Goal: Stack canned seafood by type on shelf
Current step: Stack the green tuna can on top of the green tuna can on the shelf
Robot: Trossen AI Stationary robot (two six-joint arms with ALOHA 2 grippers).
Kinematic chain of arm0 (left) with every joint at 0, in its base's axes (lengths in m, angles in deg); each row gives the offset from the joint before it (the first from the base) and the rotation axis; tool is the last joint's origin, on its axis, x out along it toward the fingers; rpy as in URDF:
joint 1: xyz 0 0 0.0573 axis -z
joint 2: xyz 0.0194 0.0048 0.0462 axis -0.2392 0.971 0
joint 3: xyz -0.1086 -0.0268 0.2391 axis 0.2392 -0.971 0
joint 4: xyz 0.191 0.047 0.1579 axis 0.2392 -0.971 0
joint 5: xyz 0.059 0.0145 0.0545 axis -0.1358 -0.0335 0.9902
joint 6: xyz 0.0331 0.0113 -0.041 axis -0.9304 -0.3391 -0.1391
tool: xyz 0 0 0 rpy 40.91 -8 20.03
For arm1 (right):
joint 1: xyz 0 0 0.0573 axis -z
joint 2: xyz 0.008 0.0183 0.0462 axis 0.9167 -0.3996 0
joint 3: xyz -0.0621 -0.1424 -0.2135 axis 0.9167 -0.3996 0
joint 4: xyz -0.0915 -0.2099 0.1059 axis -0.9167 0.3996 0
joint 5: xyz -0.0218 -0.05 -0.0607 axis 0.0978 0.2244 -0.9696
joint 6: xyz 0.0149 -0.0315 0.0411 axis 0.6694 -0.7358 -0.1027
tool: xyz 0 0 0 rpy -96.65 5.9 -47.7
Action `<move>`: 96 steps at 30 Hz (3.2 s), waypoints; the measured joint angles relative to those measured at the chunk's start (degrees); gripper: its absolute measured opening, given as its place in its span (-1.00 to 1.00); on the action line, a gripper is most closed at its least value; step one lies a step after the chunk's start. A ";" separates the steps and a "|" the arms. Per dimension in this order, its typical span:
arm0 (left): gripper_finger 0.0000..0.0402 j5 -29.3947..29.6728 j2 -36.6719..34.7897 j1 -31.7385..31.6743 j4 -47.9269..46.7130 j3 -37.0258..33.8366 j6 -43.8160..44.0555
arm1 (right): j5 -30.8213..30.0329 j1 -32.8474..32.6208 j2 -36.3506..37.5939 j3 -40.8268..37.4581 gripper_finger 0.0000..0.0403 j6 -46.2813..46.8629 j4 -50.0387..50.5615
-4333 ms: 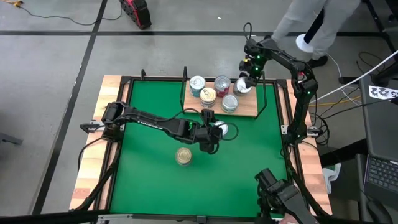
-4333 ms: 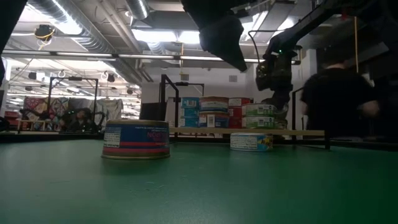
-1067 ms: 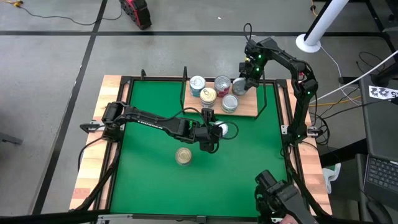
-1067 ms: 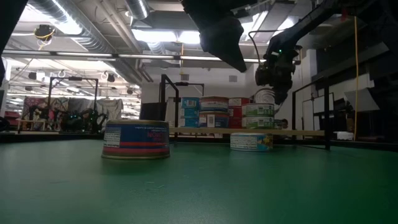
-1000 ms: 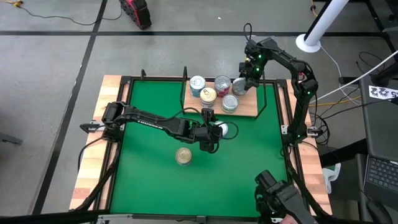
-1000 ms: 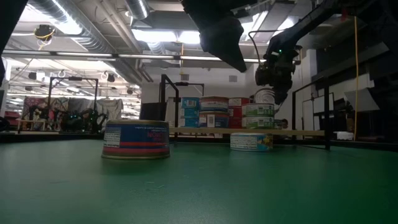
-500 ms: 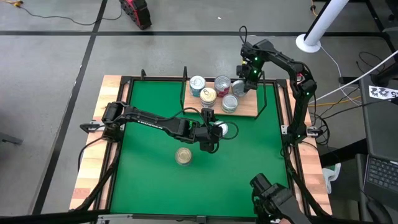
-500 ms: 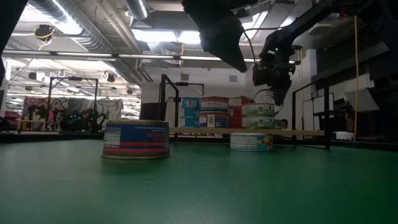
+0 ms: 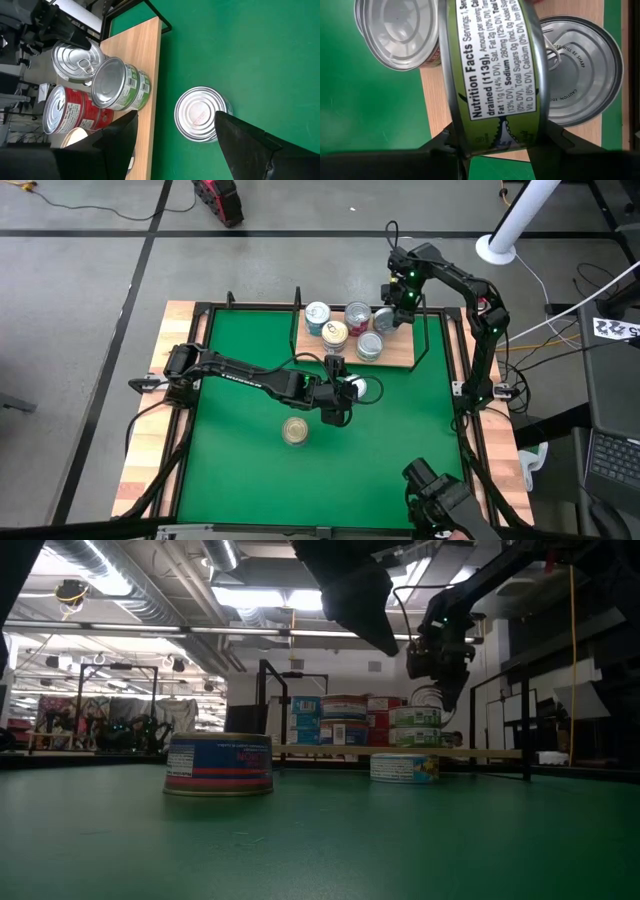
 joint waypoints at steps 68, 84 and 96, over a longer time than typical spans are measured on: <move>0.30 -18.08 12.24 -24.04 48.02 0.04 -4.04 | -6.82 -0.07 0.11 0.06 0.14 7.89 -5.84; 0.30 -18.08 12.24 -24.04 46.78 0.04 -3.72 | -6.51 -0.04 0.11 0.05 0.23 7.73 -5.15; 0.30 -18.08 12.24 -24.04 44.77 0.02 -2.62 | -6.58 -0.04 0.11 0.04 0.23 7.74 -2.17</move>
